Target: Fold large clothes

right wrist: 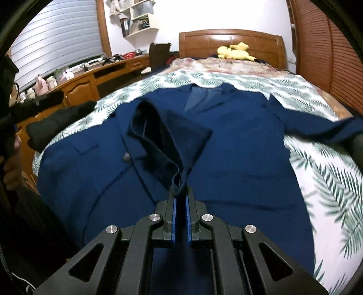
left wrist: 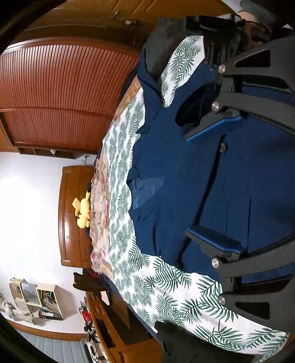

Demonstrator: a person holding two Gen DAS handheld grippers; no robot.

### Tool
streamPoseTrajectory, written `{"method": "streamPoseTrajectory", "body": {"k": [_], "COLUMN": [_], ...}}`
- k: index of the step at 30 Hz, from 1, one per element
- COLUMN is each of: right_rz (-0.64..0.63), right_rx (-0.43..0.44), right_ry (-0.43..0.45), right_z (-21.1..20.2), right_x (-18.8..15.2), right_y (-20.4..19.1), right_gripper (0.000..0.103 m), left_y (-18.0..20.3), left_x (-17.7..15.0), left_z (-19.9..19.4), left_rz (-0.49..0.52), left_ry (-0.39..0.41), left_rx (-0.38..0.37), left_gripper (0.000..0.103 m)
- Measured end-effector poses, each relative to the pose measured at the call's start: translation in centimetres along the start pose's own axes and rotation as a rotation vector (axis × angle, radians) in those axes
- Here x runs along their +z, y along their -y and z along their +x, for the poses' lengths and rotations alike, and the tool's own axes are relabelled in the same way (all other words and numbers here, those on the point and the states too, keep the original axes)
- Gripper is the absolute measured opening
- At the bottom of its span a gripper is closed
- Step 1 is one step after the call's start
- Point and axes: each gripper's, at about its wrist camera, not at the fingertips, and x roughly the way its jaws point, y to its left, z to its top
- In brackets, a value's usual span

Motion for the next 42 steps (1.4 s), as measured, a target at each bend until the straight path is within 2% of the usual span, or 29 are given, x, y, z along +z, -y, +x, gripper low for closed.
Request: {"method": "streamPoseTrajectory", "body": {"k": [8, 10, 12, 16, 22, 28, 30, 32, 34, 36, 37, 42], "right_rz": [0.017, 0.019, 0.015, 0.016, 0.021, 0.008, -0.003, -0.007, -0.003, 0.006, 0.006, 0.071], "right_rx": [-0.046, -0.066, -0.065, -0.079, -0.087, -0.11, -0.145, -0.178, -0.205, -0.227, -0.234, -0.283], "right_ry": [-0.019, -0.028, -0.027, -0.015, 0.011, 0.02, 0.033, 0.043, 0.051, 0.052, 0.047, 0.022], "right_z": [-2.5, -3.4, -4.3, -5.6, -6.1, -5.8, -6.2, -6.8, -7.4, -8.0, -8.1, -9.4], "right_x": [-0.6, -0.3, -0.1, 0.4, 1.6, 3.6, 4.3, 4.9, 5.3, 5.7, 6.0, 7.2], "right_y": [-0.5, -0.2, -0.1, 0.1, 1.6, 2.9, 3.7, 4.6, 5.8, 7.4, 8.0, 13.8], "right_gripper": [0.007, 0.015, 0.017, 0.037, 0.037, 0.037, 0.037, 0.045, 0.059, 0.063, 0.065, 0.065], "left_y": [0.9, 0.9, 0.9, 1.0, 1.5, 2.2, 2.5, 3.0, 3.5, 4.2, 4.4, 5.6], "left_x": [-0.6, -0.6, -0.6, -0.7, -0.6, -0.4, -0.2, 0.1, 0.4, 0.6, 0.7, 1.0], "left_z": [0.3, 0.2, 0.2, 0.2, 0.5, 1.2, 1.6, 1.9, 2.2, 2.6, 2.7, 3.5], "left_rz": [0.019, 0.017, 0.014, 0.016, 0.018, 0.01, -0.001, -0.006, 0.004, 0.016, 0.02, 0.013], "left_ry": [-0.017, -0.018, -0.02, -0.025, -0.027, 0.01, 0.025, 0.048, 0.055, 0.056, 0.055, 0.052], "left_rx": [-0.027, -0.031, -0.037, -0.043, -0.052, 0.004, 0.004, -0.001, 0.008, 0.013, 0.005, -0.041], "left_gripper": [0.075, 0.075, 0.075, 0.075, 0.075, 0.075, 0.075, 0.075, 0.075, 0.078, 0.081, 0.083]}}
